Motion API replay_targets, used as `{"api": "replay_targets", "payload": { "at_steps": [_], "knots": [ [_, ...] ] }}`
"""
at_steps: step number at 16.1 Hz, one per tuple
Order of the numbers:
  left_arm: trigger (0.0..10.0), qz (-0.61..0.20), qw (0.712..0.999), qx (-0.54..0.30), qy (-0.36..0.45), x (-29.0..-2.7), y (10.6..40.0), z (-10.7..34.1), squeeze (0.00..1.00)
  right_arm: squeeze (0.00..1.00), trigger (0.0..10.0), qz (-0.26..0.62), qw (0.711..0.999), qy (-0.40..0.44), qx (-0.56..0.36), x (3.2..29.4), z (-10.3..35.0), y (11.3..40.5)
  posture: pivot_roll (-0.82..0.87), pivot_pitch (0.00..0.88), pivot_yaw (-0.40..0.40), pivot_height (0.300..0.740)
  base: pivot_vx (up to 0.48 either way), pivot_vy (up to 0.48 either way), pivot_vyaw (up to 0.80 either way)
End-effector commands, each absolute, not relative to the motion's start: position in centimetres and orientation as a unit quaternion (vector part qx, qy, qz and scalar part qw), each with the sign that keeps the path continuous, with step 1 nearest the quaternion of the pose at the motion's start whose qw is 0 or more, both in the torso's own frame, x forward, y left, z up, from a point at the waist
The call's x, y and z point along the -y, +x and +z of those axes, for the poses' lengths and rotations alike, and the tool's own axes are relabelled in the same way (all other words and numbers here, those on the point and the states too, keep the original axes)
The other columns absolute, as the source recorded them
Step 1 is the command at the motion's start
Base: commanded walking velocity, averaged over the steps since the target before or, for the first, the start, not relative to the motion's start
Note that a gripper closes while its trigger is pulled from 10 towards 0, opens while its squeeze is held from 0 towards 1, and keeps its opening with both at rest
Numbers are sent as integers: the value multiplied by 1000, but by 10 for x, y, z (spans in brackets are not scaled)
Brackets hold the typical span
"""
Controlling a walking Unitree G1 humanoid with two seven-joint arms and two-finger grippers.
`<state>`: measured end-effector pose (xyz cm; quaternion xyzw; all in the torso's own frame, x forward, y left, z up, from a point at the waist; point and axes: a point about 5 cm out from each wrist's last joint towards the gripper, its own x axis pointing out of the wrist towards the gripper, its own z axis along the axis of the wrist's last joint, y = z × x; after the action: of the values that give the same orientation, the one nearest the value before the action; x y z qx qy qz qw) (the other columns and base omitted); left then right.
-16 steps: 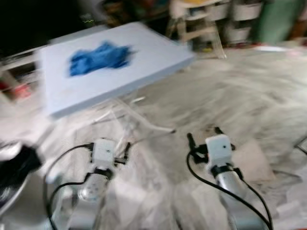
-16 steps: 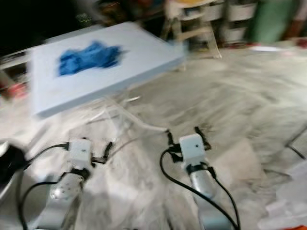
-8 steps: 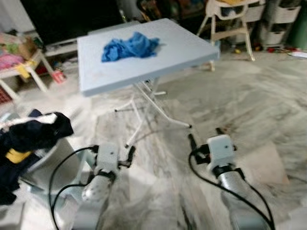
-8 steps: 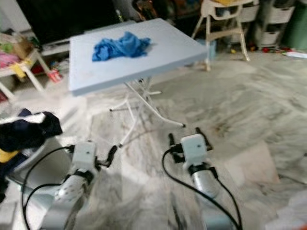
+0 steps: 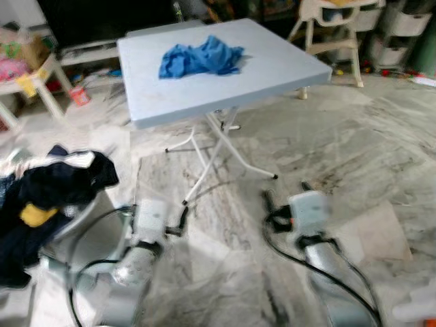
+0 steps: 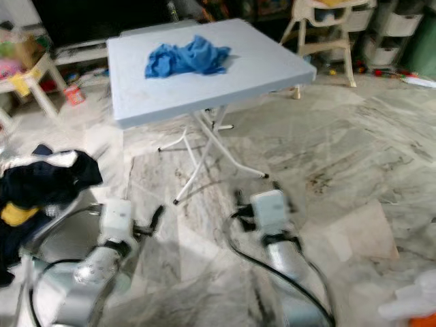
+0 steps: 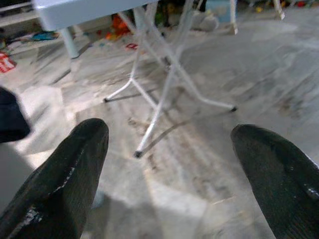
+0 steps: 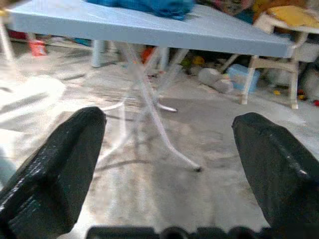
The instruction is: Hang hanger
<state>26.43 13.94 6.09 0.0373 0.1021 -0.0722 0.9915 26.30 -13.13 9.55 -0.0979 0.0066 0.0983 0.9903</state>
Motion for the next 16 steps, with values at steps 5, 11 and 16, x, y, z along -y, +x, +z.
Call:
{"api": "replay_targets", "payload": {
  "at_steps": [5, 11, 16],
  "knots": [
    [10000, -74, 991, -108, 42, -137, 264, 60, 0, 0, 10000, 99, 990, -99, -3, 134, 98, 263, -90, 45, 87, 740, 0, 480, 0],
    [10000, -72, 991, -107, 46, -139, 264, 61, 0, 0, 10000, 105, 990, -99, -1, 131, 98, 264, -83, 45, 85, 740, 0, 479, 267],
    [10000, -72, 991, -105, 40, -138, 263, 61, 0, 0, 10000, 103, 990, -99, -1, 133, 98, 265, -83, 46, 82, 740, 0, 443, 480]
  ]
}}
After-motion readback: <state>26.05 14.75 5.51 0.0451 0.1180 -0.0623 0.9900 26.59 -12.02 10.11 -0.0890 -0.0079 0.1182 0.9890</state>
